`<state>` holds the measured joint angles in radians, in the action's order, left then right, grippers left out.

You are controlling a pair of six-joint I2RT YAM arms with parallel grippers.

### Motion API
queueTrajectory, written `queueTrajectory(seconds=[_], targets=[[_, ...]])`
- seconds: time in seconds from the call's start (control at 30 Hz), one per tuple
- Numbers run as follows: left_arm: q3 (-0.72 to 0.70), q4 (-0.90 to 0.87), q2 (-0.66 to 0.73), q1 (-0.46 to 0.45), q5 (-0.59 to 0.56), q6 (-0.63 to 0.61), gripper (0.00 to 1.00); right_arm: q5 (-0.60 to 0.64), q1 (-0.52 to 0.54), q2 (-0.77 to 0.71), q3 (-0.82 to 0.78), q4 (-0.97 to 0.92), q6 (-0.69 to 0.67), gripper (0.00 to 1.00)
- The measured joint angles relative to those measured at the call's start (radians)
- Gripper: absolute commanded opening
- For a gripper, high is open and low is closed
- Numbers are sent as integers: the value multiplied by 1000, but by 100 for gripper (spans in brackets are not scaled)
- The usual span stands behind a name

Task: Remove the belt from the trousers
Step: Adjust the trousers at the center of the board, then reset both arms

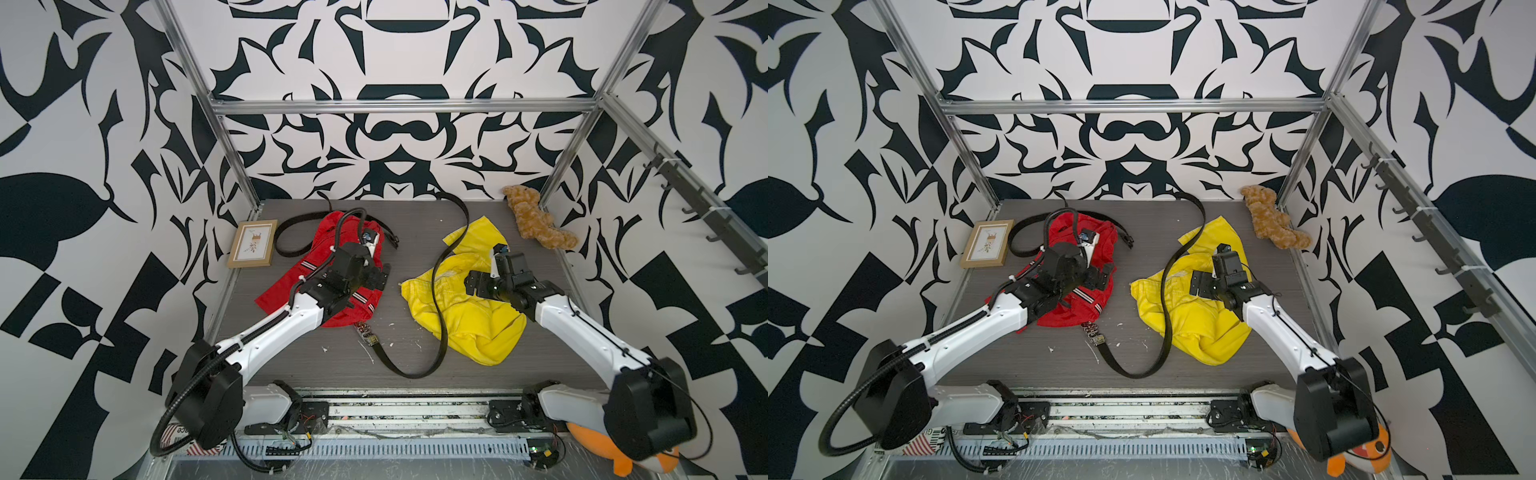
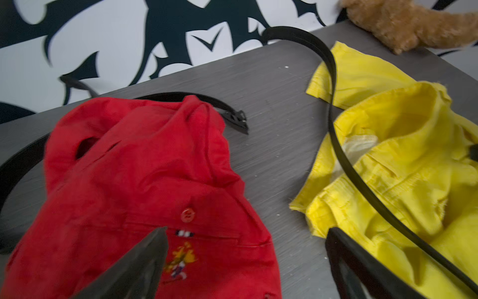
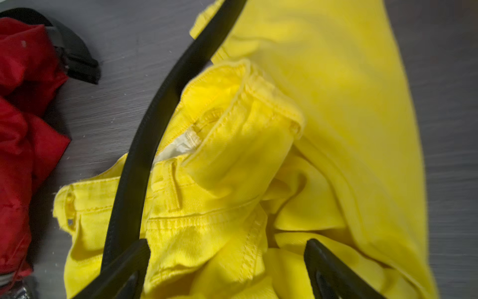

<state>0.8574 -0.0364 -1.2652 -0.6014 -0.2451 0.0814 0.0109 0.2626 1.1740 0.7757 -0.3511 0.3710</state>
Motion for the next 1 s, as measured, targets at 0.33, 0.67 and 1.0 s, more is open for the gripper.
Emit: queueTrajectory(seconds=[0.33,0.67,1.0], targets=[[-317,294,78,299,3,-51,100,91,-89,-1,-98,251,-314,99],[-467,652,4,400,4,-138,100,76,-145,196,-337,756,-438,99],[-491,828,-62,430,42,-200,100,37,-157,347,-413,1129,-442,99]])
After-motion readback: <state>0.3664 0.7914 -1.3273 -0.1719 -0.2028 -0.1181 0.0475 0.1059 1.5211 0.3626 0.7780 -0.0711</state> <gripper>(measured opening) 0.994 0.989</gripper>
